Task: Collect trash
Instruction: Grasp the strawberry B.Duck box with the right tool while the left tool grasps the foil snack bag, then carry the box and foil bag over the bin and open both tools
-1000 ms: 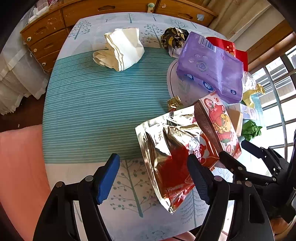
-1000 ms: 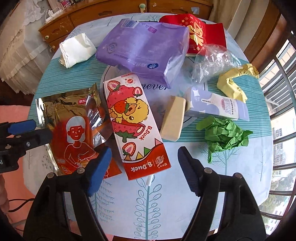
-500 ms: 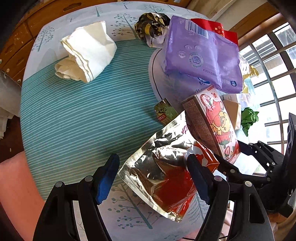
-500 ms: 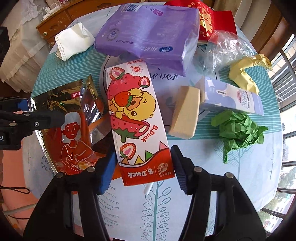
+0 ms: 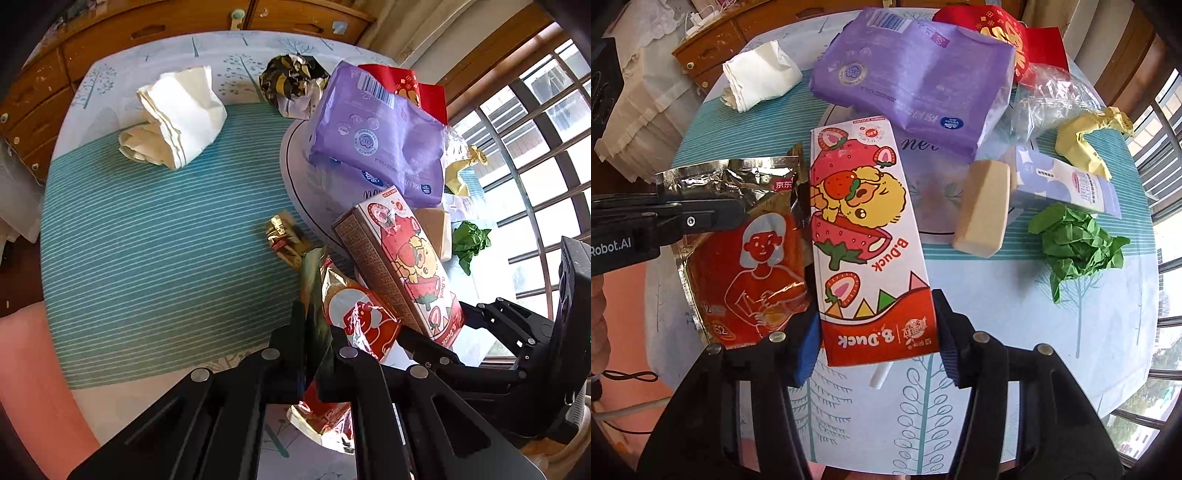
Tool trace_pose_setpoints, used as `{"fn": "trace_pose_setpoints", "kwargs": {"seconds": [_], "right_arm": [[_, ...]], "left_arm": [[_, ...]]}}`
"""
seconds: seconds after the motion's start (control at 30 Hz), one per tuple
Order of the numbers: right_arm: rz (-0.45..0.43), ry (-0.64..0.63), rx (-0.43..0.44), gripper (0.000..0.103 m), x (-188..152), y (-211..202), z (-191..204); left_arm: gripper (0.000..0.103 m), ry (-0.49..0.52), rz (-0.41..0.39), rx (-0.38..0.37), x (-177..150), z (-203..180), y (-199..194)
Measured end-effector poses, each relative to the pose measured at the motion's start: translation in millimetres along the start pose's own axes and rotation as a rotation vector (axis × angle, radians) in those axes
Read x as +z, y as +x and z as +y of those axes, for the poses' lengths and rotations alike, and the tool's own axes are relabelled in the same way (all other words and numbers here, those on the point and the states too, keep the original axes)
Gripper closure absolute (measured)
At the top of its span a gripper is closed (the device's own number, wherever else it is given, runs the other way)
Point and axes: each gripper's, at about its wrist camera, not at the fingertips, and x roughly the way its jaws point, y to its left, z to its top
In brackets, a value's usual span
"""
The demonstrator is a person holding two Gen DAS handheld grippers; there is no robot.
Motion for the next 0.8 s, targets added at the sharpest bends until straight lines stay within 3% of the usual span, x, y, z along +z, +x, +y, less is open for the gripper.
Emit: {"fn": "trace_pose_setpoints", "kwargs": {"seconds": [0.2, 0.4, 0.57, 0.8], "right_arm": [[-0.042, -0.009, 0.018, 0.053, -22, -36, 4], [-0.106, -0.062, 0.059, 0.053, -47, -91, -10], [-0.155, -0.133, 0.115, 0.053, -92, -137, -24], [-0.165, -0.241, 0.158, 0.053, -180, -183, -65]], "left_arm": [[0.102, -0.006, -0.116, 0.051, -35, -15, -46], [0.102, 0.003, -0.25, 0.126, -88, -58, -104], [0.102, -0.018, -0.336, 0.191, -143, -118, -139], [0.102, -0.052, -0.371, 0.232, -223, -215, -148]]}}
